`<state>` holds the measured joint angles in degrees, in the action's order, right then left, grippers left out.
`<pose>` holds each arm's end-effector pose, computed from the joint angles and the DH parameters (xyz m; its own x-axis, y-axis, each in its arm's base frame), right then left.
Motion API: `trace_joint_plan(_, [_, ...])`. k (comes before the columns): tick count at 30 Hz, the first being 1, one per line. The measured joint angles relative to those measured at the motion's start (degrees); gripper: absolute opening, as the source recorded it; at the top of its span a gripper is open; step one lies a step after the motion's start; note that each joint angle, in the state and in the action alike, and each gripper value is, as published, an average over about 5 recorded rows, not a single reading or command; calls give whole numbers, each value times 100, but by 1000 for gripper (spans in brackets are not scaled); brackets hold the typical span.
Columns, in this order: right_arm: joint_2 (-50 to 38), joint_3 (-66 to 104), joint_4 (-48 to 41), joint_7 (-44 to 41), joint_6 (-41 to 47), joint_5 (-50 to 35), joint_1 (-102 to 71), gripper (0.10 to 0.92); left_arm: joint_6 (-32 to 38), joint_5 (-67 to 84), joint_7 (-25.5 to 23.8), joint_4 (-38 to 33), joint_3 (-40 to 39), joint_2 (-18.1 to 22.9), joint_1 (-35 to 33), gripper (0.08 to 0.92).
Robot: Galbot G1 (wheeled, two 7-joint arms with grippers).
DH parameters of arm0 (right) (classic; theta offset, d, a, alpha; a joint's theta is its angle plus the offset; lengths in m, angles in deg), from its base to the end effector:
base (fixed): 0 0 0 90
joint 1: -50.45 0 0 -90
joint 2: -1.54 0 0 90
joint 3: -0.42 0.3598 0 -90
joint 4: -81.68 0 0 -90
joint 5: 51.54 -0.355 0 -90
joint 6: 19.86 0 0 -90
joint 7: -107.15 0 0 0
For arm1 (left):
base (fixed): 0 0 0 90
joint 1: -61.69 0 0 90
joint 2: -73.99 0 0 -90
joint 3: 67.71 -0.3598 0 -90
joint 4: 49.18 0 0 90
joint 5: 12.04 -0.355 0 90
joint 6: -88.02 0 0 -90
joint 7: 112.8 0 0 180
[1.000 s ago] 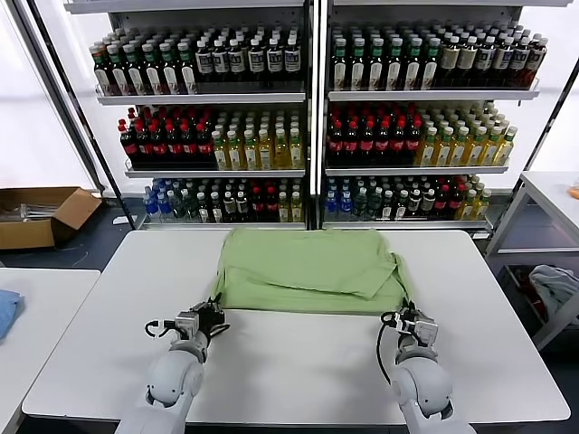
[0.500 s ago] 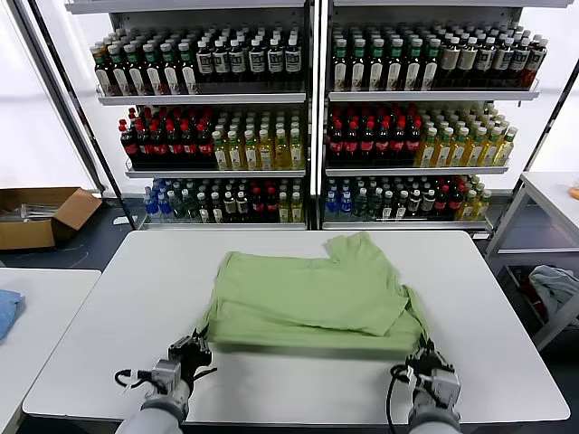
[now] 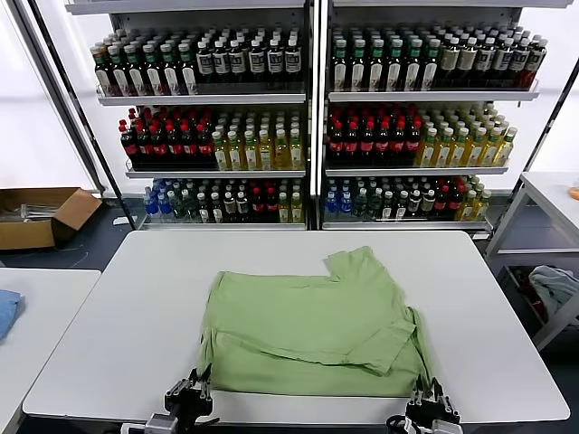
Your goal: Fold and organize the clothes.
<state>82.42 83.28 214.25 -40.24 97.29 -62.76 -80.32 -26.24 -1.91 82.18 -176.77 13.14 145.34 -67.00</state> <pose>0.1160 0.0131 -0.2628 -0.8359 0.3127 0.4510 0.2999 0.9485 -0.1019 0.1230 0.0034 -0.2907 -0.8850 0.0338 0.4643 0.0874 0.9917 0.0944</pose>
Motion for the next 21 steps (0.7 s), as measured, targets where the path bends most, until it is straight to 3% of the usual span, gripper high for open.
trace_joint_plan(10, [-367,540,-44,-511,238,-567,1025,790,73,171,-53,-411,157,5,291,580])
trace_joint_plan(17, [-1157,484,-873,-1554,406,-1257,2479,822,71,494,-356,34,207,-155,1449,773])
trace_joint_plan(21, [-1603,125,-1518,-1923,436,-1656,3378,823,-31,786,-522,543,132,-320,2213,817])
